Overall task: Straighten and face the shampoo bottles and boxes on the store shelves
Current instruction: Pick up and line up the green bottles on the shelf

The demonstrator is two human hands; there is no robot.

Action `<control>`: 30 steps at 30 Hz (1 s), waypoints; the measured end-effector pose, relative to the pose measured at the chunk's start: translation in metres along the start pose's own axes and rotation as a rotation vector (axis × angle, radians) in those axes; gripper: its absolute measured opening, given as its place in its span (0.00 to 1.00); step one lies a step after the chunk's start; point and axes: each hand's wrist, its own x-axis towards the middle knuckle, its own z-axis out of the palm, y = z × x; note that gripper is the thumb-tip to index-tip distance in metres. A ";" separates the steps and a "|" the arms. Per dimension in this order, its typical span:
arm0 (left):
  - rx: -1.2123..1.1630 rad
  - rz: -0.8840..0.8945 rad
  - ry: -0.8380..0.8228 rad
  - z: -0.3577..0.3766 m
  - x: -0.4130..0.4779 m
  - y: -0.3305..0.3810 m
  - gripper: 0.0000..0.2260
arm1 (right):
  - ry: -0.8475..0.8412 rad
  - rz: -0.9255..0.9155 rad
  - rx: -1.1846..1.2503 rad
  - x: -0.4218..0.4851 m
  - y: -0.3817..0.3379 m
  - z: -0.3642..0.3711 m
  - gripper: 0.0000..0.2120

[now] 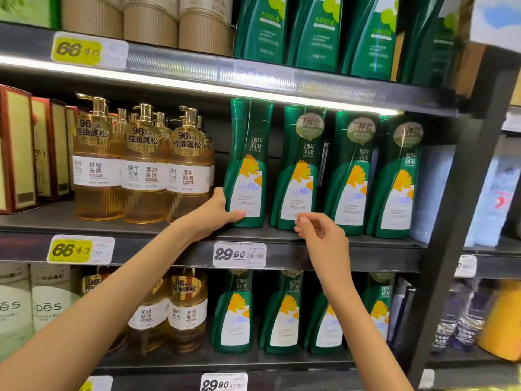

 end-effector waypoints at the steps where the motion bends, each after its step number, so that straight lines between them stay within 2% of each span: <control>1: 0.025 0.008 0.013 0.000 0.000 -0.001 0.27 | 0.007 -0.002 -0.004 0.000 0.000 0.000 0.06; 8: 0.088 0.013 0.063 -0.001 0.002 -0.007 0.26 | 0.049 -0.010 -0.008 0.006 -0.002 -0.008 0.05; 13: 0.114 0.005 0.063 -0.002 0.005 -0.008 0.25 | 0.094 -0.078 -0.033 0.014 -0.007 -0.012 0.06; 19: 0.176 0.013 0.102 -0.001 -0.007 -0.001 0.25 | 0.091 -0.151 -0.097 0.037 -0.024 -0.009 0.18; 24: 0.414 0.035 0.229 0.008 -0.040 0.009 0.32 | 0.067 -0.163 -0.238 0.061 -0.034 0.000 0.26; 30: 0.262 0.109 0.374 0.014 -0.084 0.012 0.27 | 0.069 -0.111 -0.304 0.077 -0.033 0.014 0.30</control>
